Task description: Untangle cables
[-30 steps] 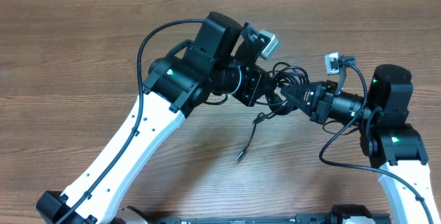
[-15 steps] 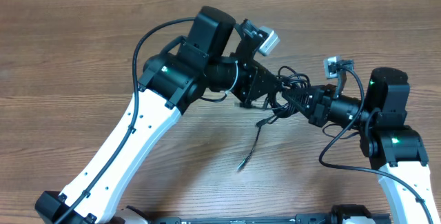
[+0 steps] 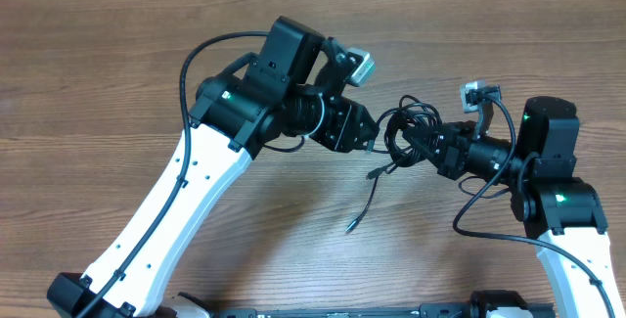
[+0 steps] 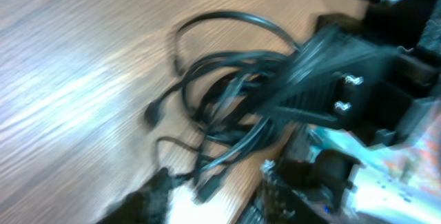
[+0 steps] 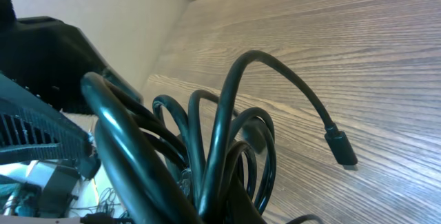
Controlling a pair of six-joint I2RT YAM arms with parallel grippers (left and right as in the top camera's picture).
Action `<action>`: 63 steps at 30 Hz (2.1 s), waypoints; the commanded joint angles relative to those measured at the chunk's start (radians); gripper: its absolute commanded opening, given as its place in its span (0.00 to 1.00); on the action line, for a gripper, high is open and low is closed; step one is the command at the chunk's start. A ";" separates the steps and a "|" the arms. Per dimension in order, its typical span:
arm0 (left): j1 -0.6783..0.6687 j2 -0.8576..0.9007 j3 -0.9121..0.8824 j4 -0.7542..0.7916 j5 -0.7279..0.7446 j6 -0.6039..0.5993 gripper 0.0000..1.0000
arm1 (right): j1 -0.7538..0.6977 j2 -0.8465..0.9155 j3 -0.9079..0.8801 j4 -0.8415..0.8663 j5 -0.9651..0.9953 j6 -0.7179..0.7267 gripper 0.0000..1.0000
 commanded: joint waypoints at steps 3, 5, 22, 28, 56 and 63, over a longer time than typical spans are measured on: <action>0.006 -0.019 0.019 -0.022 -0.122 0.019 0.48 | -0.002 -0.003 0.001 0.005 0.012 -0.005 0.04; 0.006 -0.019 0.019 -0.023 -0.121 0.019 0.48 | -0.002 -0.003 0.001 0.004 0.013 -0.004 0.04; -0.098 -0.060 0.019 -0.018 -0.064 0.290 0.49 | -0.002 -0.003 0.001 0.043 0.119 0.237 0.04; -0.115 -0.061 0.019 -0.018 -0.088 0.297 0.49 | -0.002 -0.003 0.001 0.043 0.092 0.238 0.04; -0.115 -0.058 0.019 0.031 -0.087 0.277 0.51 | -0.002 -0.003 0.001 0.113 -0.367 -0.014 0.04; -0.115 -0.058 0.019 0.025 -0.097 0.277 0.51 | -0.002 -0.003 0.001 0.121 -0.420 -0.032 0.04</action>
